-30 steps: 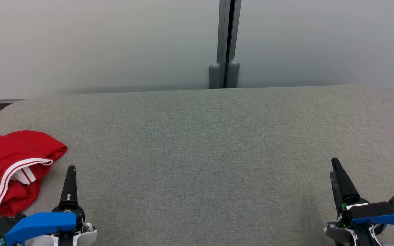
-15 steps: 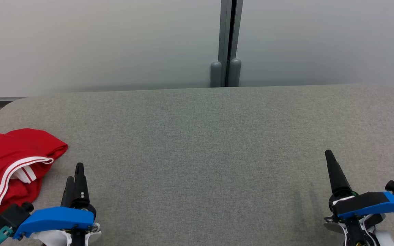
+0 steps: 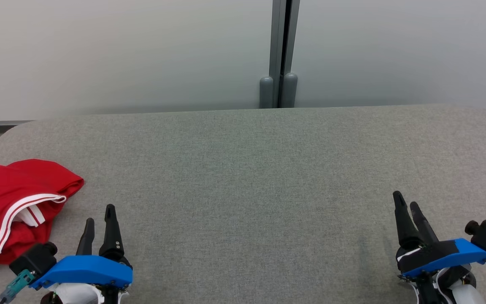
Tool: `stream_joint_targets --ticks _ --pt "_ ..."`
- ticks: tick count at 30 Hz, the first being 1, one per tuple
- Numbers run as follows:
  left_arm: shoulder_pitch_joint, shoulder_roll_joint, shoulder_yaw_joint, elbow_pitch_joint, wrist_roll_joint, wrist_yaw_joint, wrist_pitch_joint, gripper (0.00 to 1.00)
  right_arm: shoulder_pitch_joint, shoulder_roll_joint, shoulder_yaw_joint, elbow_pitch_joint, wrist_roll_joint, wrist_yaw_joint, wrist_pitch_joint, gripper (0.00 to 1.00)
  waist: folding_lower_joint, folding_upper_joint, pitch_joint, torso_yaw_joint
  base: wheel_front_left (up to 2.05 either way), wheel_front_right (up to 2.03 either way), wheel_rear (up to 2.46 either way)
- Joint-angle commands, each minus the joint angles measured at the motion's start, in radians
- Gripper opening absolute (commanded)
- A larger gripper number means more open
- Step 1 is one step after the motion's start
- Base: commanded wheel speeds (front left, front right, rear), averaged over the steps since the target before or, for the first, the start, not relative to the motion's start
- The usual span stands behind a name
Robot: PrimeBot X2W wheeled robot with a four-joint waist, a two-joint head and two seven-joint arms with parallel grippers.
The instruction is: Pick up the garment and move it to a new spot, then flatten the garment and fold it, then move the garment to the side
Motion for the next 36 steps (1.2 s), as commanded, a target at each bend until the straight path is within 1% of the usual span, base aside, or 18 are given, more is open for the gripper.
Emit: stream_joint_targets --ticks 1,10,21,29,36 --pt "-0.014 0.011 -0.007 -0.005 0.04 0.008 -0.011 1.0 -0.031 -0.006 0.004 -0.002 -0.043 0.002 -0.011 1.0 0.0 -0.0001 0.0 -0.001 0.0 0.0 0.0" --pt "-0.004 0.019 -0.03 0.008 0.143 0.033 -0.039 1.0 -0.033 -0.001 -0.008 0.019 -0.184 0.002 -0.038 1.0 0.0 -0.0001 -0.004 -0.002 0.0 0.0 0.0" --pt "-0.001 0.02 -0.034 0.005 0.253 0.061 -0.068 1.0 -0.041 0.011 -0.02 -0.006 -0.321 0.002 -0.069 1.0 0.0 -0.0001 -0.004 -0.003 0.0 0.0 0.0" --pt "-0.004 0.024 -0.06 -0.004 0.335 0.054 -0.086 1.0 -0.042 0.014 -0.016 -0.008 -0.393 0.002 -0.087 1.0 0.0 -0.0001 -0.002 -0.003 0.0 0.0 0.0" --pt "-0.01 0.029 -0.092 0.017 0.412 0.048 -0.103 1.0 -0.041 0.016 -0.009 0.0 -0.475 0.002 -0.103 1.0 0.0 -0.0001 -0.001 -0.008 0.0 0.0 0.0"
